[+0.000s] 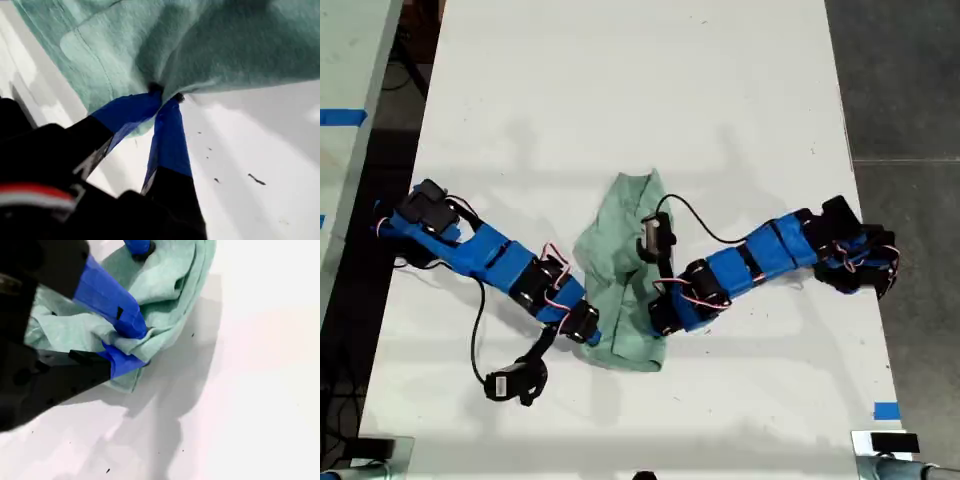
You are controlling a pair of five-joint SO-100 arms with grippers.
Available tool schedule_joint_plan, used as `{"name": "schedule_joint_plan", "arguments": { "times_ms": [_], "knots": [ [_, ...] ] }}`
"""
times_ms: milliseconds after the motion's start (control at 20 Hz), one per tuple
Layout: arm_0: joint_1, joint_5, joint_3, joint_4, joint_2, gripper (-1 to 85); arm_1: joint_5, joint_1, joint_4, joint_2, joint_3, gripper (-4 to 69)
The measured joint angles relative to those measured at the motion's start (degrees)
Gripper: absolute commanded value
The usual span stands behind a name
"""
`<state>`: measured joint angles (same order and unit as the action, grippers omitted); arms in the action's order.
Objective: Fold t shirt
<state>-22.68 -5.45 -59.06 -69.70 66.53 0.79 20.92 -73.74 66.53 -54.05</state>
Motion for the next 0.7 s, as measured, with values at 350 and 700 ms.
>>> {"name": "schedule_joint_plan", "arguments": {
  "times_ms": [350, 700],
  "knots": [
    [10.46, 2.55, -0.88, -4.57, 15.91, -0.2, 3.6, -10.55, 5.8, 21.97, -12.39, 4.5],
    [37.62, 10.55, -0.97, -9.05, 16.0, 19.2, 14.5, -29.62, 13.18, 29.97, -25.84, 25.2]
  ]
}}
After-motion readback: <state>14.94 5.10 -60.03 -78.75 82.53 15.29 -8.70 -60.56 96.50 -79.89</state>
